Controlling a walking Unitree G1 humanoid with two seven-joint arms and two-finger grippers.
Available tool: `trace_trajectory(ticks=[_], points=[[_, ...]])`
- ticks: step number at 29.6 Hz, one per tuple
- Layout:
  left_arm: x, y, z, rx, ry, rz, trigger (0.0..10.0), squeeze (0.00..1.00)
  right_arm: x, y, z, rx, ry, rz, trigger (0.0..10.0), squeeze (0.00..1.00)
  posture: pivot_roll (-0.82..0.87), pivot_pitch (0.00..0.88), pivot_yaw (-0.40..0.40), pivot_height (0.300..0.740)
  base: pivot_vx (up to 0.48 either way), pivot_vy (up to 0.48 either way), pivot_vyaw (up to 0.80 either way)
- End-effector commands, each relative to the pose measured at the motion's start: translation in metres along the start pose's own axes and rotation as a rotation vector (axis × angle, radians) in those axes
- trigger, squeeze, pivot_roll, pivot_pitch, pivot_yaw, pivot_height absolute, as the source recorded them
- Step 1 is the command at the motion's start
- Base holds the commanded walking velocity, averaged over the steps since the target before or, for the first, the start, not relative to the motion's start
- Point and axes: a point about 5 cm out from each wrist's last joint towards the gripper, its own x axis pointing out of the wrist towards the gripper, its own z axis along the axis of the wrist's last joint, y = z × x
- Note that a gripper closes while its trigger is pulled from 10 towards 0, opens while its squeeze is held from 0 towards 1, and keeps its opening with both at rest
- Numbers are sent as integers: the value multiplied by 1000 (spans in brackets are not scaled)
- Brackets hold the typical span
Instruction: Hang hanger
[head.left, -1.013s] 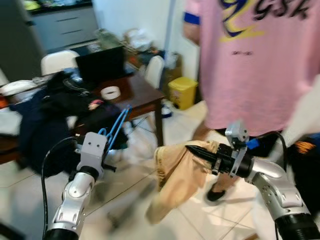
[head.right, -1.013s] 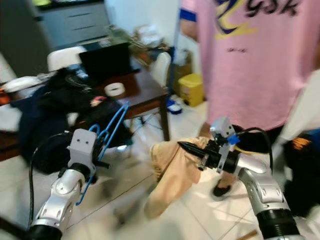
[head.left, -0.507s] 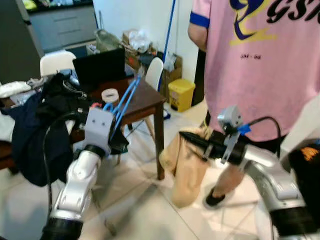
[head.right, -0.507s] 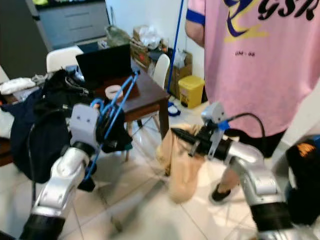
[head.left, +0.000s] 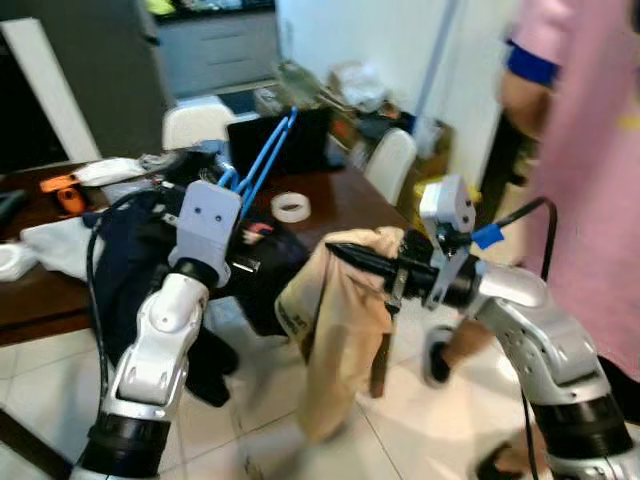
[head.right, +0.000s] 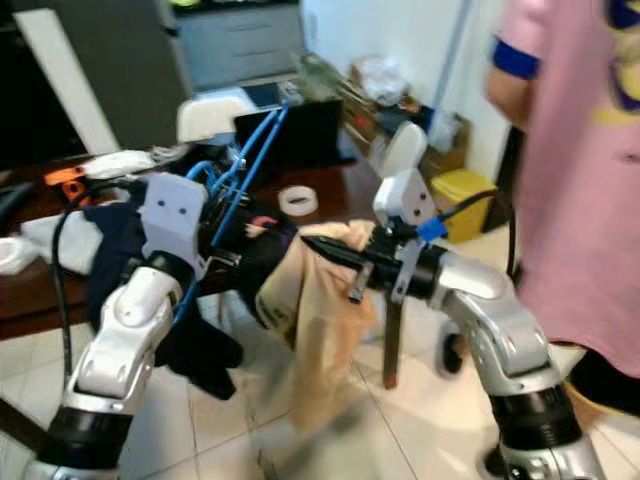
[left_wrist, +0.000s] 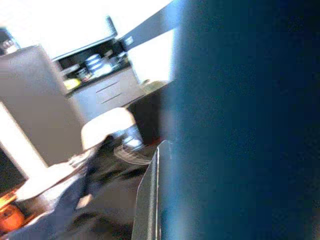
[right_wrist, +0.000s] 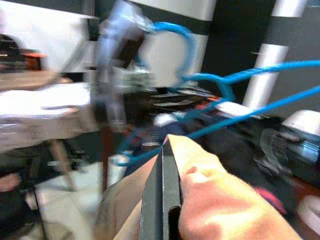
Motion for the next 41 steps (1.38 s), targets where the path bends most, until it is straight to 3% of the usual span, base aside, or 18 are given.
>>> trace_trajectory(ticks=[1,5,17,41], points=[[4,1,10,11,-26,7,10000,0,-2,-2,4,-11,5,-14,10000,0,-24,0,37,740,390,0,0],[12,15,31,38,-87,58,10000,0,1,-1,14,-32,-32,-17,10000,0,-23,0,34,740,393,0,559],[17,26,47,59,-127,90,10000,0,10,0,26,-29,-55,-24,10000,0,-18,0,33,740,390,0,221],[17,24,48,59,-113,115,10000,0,34,8,46,-63,-103,-8,10000,0,-18,0,25,740,390,0,0]])
